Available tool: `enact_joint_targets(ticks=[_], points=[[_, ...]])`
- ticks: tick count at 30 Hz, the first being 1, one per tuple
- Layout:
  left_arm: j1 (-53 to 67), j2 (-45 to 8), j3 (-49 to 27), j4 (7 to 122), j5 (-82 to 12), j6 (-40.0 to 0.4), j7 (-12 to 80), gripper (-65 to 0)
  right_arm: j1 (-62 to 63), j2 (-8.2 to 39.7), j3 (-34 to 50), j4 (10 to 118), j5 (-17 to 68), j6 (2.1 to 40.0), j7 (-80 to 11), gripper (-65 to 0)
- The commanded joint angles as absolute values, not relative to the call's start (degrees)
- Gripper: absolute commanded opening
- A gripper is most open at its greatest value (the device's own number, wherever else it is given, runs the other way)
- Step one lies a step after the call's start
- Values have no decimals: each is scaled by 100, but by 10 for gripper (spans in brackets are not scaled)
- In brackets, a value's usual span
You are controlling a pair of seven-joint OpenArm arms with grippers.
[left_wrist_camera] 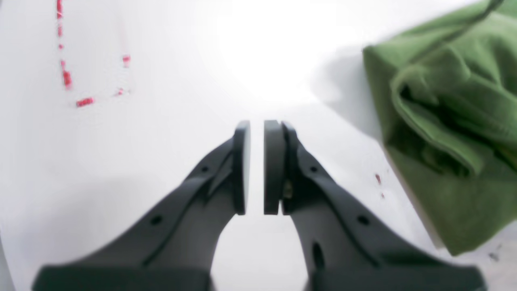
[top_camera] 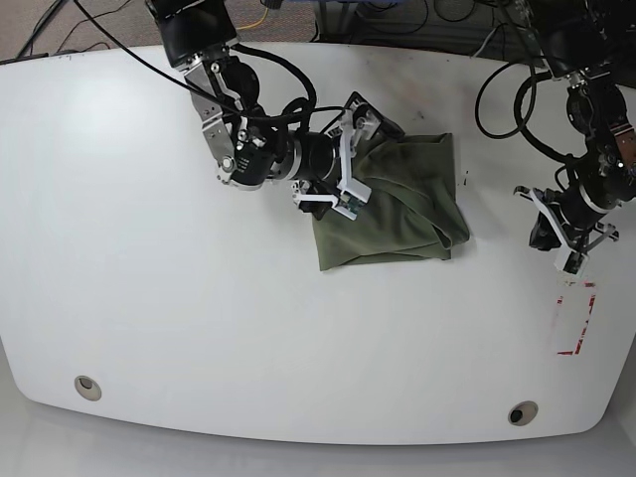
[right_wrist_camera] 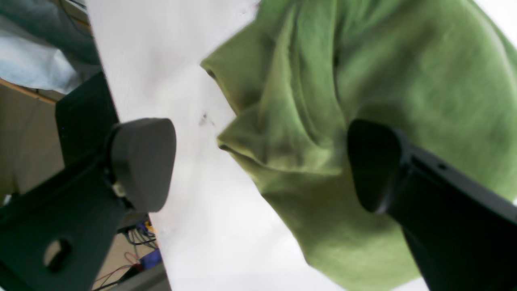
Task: Layout the t-shirt on the table in an organized manner, then fold the t-shirt properly
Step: 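Release the left gripper and press the folded bundle with the right gripper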
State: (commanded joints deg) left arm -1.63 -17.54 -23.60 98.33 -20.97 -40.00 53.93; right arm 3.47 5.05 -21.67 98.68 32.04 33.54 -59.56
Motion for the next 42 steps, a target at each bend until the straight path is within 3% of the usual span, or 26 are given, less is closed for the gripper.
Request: enact_joint_targets(ticks=[2, 5, 11, 18, 26, 31, 32, 35, 38, 39, 42], points=[[-119, -1763, -2360, 9851, -2097, -4000, 5393, -600, 347, 497, -2167, 9710, 3204, 3354, -5833, -154], [-31, -1763, -2369, 9851, -2097, -4000, 5393, -600, 330, 497, -2167, 9622, 3204, 3310, -5666, -236], [48, -1877, -2369, 9859, -2097, -4000, 5393, -600, 338, 462, -2167, 9613, 3222, 3301, -5640, -323], [145, -1877, -2369, 9851, -2097, -4000, 5393, -600, 338, 136, -2176, 9613, 3204, 3301, -5640, -469], [171, -1886, -2369, 9851, -2097, -4000, 5393, -600, 523, -277, -2659, 9604, 3204, 3231, -5640, -490], [251, -1886, -2369, 9859, -2088, -4000, 5393, -600, 716, -585, -3222, 9578, 3196, 2651, -5640, -457], [251, -1886, -2369, 9868, -2088, -4000, 5393, -600, 752, -620, -3301, 9534, 3196, 2580, -5640, -425], [277, -1886, -2369, 10070, -2088, -4000, 5393, -600, 778, -743, -3459, 9420, 3204, 2316, -5631, -219], [444, -1886, -2360, 10378, -2097, -4000, 5393, -600, 787, -752, -3582, 9437, 3231, 2202, -5631, -60], [453, -1886, -2360, 10484, -2097, -4000, 5402, -600, 804, -752, -3600, 9437, 3231, 2202, -5631, -29], [426, -1877, -2360, 10686, -2097, -4000, 5569, -600, 927, -734, -3582, 9490, 3240, 2202, -5640, -16]])
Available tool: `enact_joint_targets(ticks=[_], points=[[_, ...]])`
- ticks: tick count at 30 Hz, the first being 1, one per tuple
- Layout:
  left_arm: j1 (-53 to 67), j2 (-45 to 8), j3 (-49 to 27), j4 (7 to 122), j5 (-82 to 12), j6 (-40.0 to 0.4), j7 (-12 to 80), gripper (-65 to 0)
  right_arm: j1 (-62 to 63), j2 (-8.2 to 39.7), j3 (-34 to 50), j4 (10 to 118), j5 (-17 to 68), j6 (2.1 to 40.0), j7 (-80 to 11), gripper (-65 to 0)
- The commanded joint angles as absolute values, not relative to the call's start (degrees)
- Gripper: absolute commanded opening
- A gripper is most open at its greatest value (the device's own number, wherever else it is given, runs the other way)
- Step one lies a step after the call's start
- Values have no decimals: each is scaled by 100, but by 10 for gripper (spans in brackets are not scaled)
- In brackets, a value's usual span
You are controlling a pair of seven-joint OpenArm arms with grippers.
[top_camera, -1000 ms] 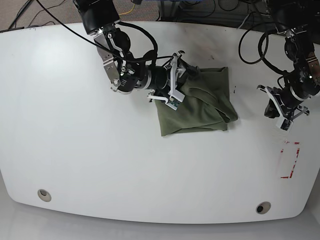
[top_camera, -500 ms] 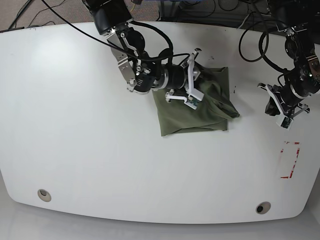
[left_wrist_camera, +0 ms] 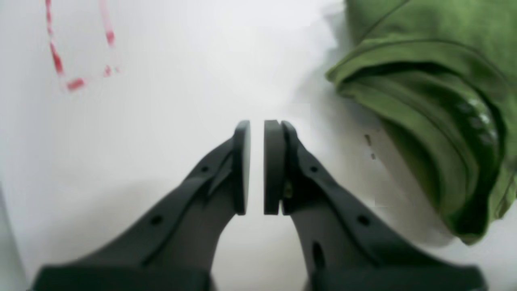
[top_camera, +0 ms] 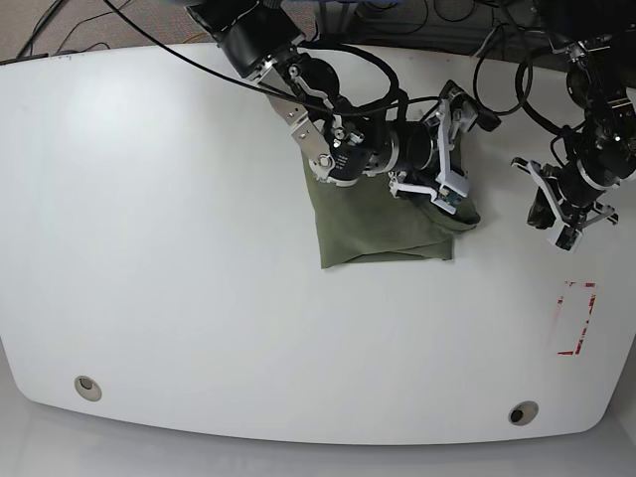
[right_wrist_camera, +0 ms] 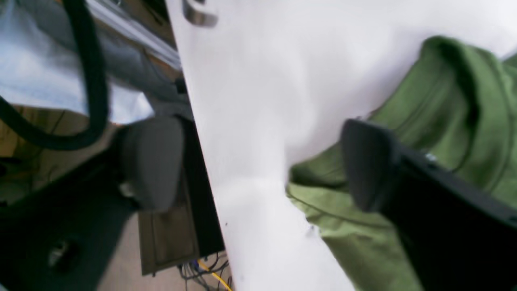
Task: Layout the t-shirt on the table in an organized manner, then fold the t-shirt properly
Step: 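Release the left gripper and press the folded bundle with the right gripper, then grasp the folded bundle's corners with both grippers and lift them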
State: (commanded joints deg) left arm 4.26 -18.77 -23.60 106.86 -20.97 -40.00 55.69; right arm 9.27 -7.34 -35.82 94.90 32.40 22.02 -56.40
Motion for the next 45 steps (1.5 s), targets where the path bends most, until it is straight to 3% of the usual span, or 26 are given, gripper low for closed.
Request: enact_joint_targets(ticks=[7, 13, 19, 25, 31, 37, 41, 45], points=[[48, -1525, -2360, 11108, -2176, -4000, 6492, -600, 1297, 66, -3073, 10053, 3248, 2273, -5648, -43], [215, -1508, -2132, 11108, -3345, -4000, 7398, -599, 1833, 549, -2176, 9560, 3248, 2633, -5648, -41], [646, -1490, -1701, 11099, -4470, -4000, 7591, -489, 2264, 620, -1719, 8813, 3204, 3055, -5604, -44], [1042, -1086, -1429, 11081, -4338, -4000, 7556, -475, 2475, 629, -1719, 8312, 3204, 3116, -5165, -49], [1288, -725, -1156, 11073, -3380, -4000, 7029, -547, 2554, 620, -1815, 7653, 3196, 3389, -4593, -171], [1297, -681, -593, 10703, -2659, -4000, 6448, -554, 2554, 664, -2316, 6870, 3196, 3389, -3653, -315], [1288, -681, -426, 10176, -2273, -4000, 6079, -556, 2519, 752, -2492, 6343, 3187, 3389, -3169, -491], [1174, -690, -356, 9640, -2044, -4000, 5815, -556, 2334, 884, -2589, 6237, 3187, 3389, -2905, -588]])
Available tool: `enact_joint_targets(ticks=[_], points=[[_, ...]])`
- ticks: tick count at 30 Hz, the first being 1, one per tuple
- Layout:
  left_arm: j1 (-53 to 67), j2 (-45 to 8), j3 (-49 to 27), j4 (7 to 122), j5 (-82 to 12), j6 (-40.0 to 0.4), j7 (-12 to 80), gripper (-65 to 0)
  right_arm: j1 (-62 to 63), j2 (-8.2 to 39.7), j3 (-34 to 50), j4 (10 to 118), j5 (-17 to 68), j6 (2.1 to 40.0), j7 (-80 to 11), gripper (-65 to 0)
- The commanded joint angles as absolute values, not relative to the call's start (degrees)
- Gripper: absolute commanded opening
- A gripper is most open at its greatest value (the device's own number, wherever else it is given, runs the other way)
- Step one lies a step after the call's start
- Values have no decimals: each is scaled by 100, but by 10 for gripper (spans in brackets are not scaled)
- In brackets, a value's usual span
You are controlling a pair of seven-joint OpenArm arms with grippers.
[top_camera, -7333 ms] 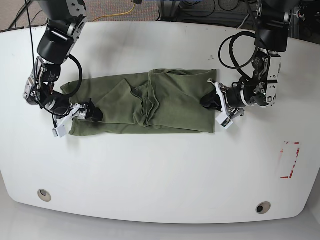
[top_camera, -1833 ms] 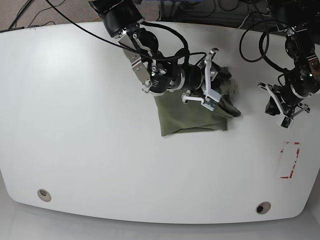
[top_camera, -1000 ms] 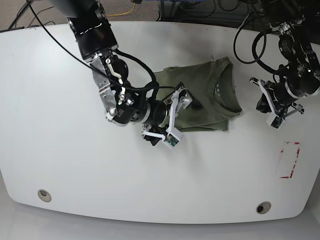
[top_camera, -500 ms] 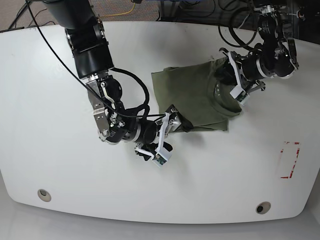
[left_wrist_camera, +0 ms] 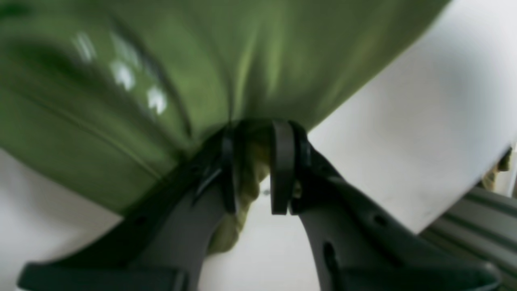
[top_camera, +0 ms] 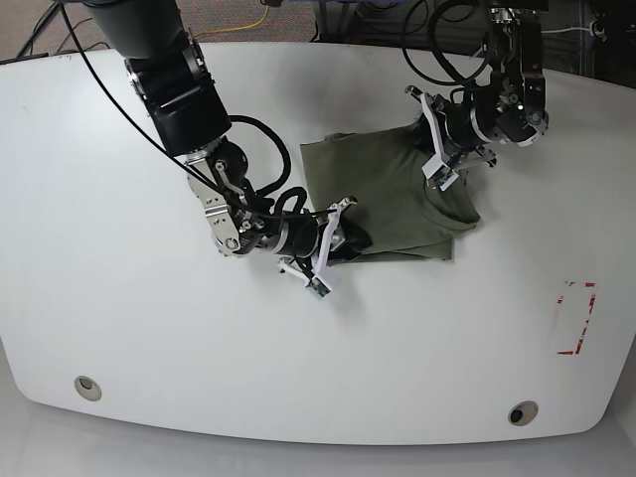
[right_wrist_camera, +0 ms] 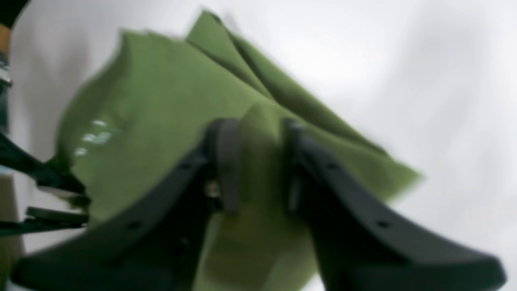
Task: Layout the t-shirt on the table in an organized manner, then fold the t-shirt properly
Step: 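Grasp the folded bundle's corners with both grippers and lift them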
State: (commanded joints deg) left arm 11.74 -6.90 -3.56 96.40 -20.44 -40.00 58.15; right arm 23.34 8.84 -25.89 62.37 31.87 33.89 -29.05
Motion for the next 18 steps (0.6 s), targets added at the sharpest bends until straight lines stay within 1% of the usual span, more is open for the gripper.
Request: enact_joint_targets(ticks=[2, 4, 8, 12, 14, 18], points=[[1042, -734, -356, 9376, -1982, -4000, 5692, -556, 2211, 1007, -2589, 6325, 3187, 3389, -2888, -582], [954, -884, -365, 9147, -1921, -4000, 5675, -556, 2018, 1024, -2580, 6492, 3187, 3389, -2897, -582], [646, -1147, -356, 8734, -1912, -4000, 5666, -556, 1499, 1323, -2580, 7187, 3222, 3327, -2932, -580], [391, -1385, -356, 8505, -1903, -4000, 5657, -556, 980, 1358, -2484, 7785, 3204, 3301, -3310, -582], [251, -1455, -356, 8391, -1903, -4000, 5657, -556, 760, 1332, -2369, 8013, 3204, 3187, -3398, -582], [4, -1692, -356, 8286, -1903, -4000, 5657, -556, 145, 1305, -2281, 8848, 3222, 2738, -3521, -579]])
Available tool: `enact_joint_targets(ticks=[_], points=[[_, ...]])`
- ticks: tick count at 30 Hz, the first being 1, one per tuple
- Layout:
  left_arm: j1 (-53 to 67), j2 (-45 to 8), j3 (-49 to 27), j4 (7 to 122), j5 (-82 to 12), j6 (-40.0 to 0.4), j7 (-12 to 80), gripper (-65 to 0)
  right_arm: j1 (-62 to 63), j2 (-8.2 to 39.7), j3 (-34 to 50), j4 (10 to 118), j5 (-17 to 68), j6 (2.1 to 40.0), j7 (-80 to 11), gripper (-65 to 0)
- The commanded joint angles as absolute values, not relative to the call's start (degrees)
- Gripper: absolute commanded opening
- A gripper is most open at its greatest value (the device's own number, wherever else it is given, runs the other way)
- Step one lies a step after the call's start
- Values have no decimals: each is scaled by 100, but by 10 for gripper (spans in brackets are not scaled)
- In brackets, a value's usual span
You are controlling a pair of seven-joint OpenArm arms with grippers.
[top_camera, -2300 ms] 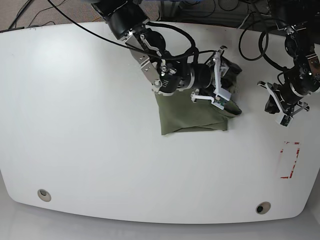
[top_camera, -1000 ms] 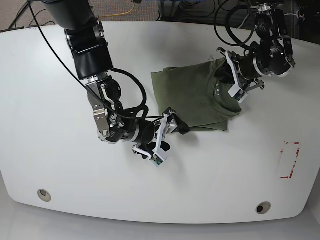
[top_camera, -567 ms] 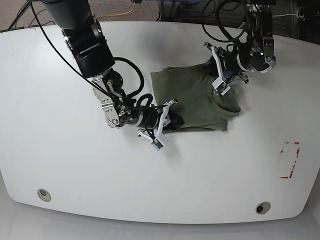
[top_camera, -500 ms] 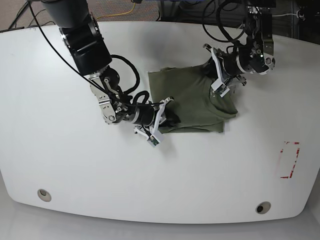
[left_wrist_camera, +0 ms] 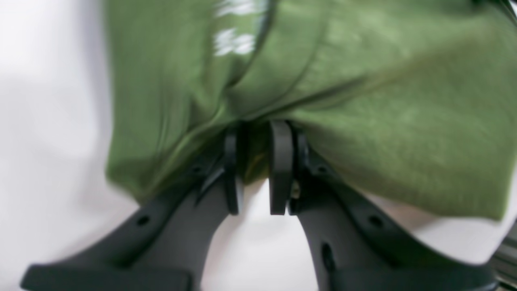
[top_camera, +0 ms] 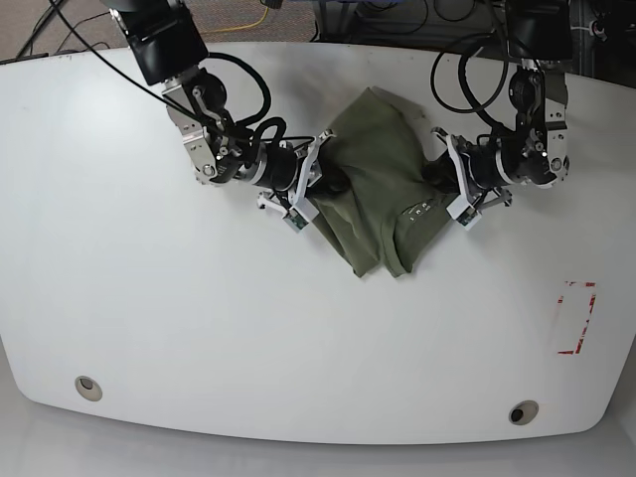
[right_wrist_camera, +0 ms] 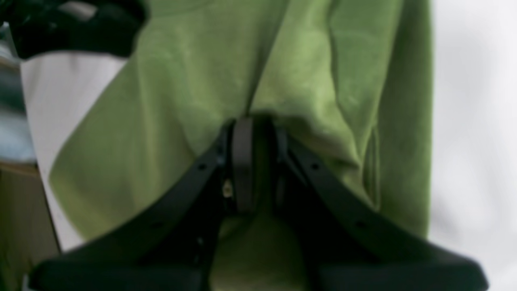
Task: Layout the t-shirt on the table in an organized manner, then fold the t-shirt properly
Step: 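Grasp the folded bundle's corners with both grippers and lift them, then hold the green bundle with both grippers and adjust its collar edge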
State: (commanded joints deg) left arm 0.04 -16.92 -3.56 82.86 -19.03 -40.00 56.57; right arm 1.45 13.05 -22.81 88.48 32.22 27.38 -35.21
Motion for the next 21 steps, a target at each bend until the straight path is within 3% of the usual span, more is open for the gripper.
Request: enact_joint_targets(ticks=[7, 14, 17, 21], points=[[-57, -1947, -382, 8593, -1930, -4000, 5675, -556, 57, 1147, -2246, 9807, 3248, 2387, -4163, -561], [57, -2088, -400, 9508, -1930, -4000, 5780, -556, 743, 936, -2237, 9974, 3204, 2009, -4593, -212], [57, -2088, -418, 9710, -1930, -4000, 5903, -554, 1068, 752, -2237, 9508, 3204, 1991, -4593, -159], [101, -2062, -620, 10018, -1930, -4000, 5956, -554, 1525, 444, -2255, 8593, 3204, 2000, -4576, -181]])
